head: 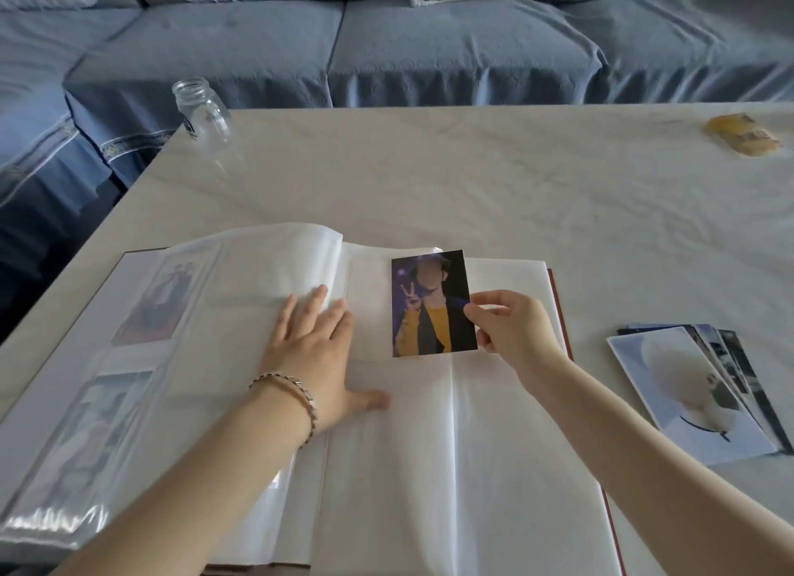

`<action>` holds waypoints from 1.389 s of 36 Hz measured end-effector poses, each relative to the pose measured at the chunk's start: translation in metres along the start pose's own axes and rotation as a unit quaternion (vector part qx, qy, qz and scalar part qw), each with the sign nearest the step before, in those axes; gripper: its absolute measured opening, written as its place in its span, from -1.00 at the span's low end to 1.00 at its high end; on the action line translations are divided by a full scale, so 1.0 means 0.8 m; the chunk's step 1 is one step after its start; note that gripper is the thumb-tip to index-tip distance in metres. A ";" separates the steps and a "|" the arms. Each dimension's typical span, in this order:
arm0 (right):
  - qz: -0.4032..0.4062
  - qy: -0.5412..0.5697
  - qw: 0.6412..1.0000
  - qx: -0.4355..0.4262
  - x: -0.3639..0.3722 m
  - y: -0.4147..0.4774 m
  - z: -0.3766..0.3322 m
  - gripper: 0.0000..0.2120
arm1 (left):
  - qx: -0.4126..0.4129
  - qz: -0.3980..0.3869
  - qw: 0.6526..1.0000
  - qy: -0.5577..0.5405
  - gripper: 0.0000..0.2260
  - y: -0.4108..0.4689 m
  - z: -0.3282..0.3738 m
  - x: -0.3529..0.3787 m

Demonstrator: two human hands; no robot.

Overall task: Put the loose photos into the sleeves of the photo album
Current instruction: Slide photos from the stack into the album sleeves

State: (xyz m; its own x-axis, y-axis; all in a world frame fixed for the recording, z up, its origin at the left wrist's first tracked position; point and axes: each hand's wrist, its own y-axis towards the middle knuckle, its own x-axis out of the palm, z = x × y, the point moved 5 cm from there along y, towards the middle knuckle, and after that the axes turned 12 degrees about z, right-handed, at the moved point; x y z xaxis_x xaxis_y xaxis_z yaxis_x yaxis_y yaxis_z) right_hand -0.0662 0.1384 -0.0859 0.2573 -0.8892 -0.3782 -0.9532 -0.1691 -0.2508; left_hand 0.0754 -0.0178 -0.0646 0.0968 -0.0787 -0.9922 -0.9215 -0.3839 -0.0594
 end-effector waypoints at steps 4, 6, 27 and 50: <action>-0.012 0.030 0.999 0.030 0.015 -0.006 0.001 -0.91 | 0.010 0.023 0.999 -0.039 0.12 -0.001 -0.005 0.001; -0.022 0.030 0.999 0.031 0.024 -0.010 0.000 -0.90 | 0.009 0.029 0.999 -0.045 0.13 -0.001 -0.006 0.004; -0.083 0.068 0.992 0.064 0.040 -0.027 -0.018 -0.97 | 0.007 0.047 0.995 -0.088 0.13 -0.001 -0.010 0.009; 0.010 -0.027 1.000 -0.008 0.041 -0.027 -0.009 -0.85 | 0.011 0.055 0.994 -0.091 0.07 -0.002 -0.010 0.008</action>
State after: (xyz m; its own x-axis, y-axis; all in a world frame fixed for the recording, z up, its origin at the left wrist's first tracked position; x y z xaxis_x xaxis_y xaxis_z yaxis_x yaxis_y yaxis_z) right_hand -0.0387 0.1097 -0.0866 0.2453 -0.8683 -0.4312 -0.9606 -0.1577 -0.2290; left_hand 0.0808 -0.0250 -0.0697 -0.0733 0.0503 -0.9960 -0.9312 -0.3610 0.0503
